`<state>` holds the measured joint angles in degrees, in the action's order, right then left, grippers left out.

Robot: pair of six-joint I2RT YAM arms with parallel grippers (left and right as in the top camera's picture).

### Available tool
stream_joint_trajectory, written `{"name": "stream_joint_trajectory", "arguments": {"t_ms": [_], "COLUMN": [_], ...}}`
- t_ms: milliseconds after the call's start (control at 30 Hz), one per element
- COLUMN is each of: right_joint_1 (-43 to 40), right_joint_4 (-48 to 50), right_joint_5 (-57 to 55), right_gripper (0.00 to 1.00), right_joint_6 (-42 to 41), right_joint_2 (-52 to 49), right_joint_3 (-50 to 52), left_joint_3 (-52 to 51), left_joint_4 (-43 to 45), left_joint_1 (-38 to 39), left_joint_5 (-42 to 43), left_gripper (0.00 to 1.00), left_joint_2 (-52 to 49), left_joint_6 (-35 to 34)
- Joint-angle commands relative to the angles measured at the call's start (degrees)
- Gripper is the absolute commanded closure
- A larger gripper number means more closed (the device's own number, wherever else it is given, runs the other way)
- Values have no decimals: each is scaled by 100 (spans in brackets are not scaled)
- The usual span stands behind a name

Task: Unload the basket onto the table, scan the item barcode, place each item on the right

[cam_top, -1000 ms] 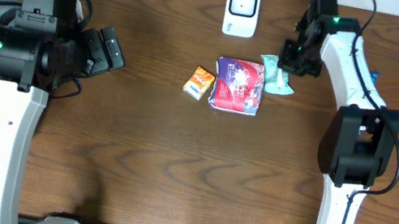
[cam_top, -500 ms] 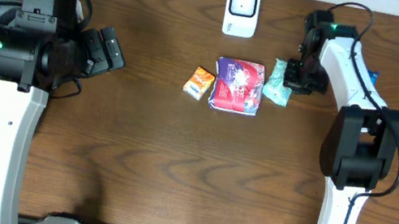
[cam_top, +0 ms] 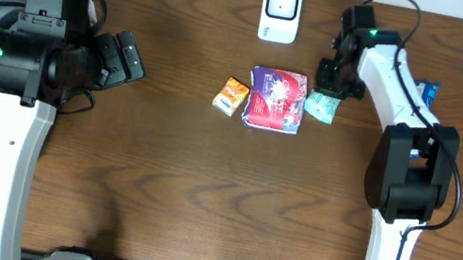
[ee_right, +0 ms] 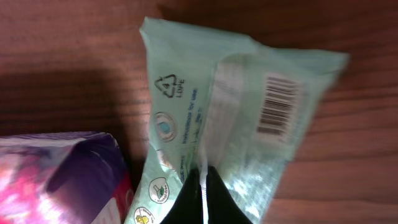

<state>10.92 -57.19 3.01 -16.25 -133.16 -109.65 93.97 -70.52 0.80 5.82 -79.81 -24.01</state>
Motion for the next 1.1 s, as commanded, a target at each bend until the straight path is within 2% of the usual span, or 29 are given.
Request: {"name": "stream_joint_trajectory", "arguments": {"t_ms": [0, 200, 333, 400, 500, 700, 900, 1067], "right_joint_1": [68, -114, -210, -166, -63, 133, 317, 291], "right_joint_4": [232, -323, -1209, -1307, -1207, -793, 90, 184], "right_joint_5": [131, -1027, -920, -581, 22, 59, 57, -643], "right_gripper": [99, 99, 99, 99, 98, 96, 97, 99], "right_joint_6": [-94, -236, -192, -190, -192, -352, -479, -498], "right_joint_2": [83, 168, 170, 170, 166, 162, 162, 162], "right_joint_3": [487, 109, -758, -903, -885, -614, 273, 570], "left_joint_3": [0, 0, 0, 0, 0, 0, 0, 0], "left_joint_4": [-15, -15, -15, -15, -17, -15, -15, -15], "left_joint_1": [-24, -24, -24, -24, -24, -24, -24, -24], "left_joint_5": [-37, -37, -37, -37, -37, -37, -37, -39], "left_gripper": [2, 2, 2, 2, 2, 2, 2, 2], "left_joint_2": [9, 9, 9, 9, 9, 9, 9, 9], "left_joint_6": [17, 17, 17, 17, 17, 17, 17, 17]}}
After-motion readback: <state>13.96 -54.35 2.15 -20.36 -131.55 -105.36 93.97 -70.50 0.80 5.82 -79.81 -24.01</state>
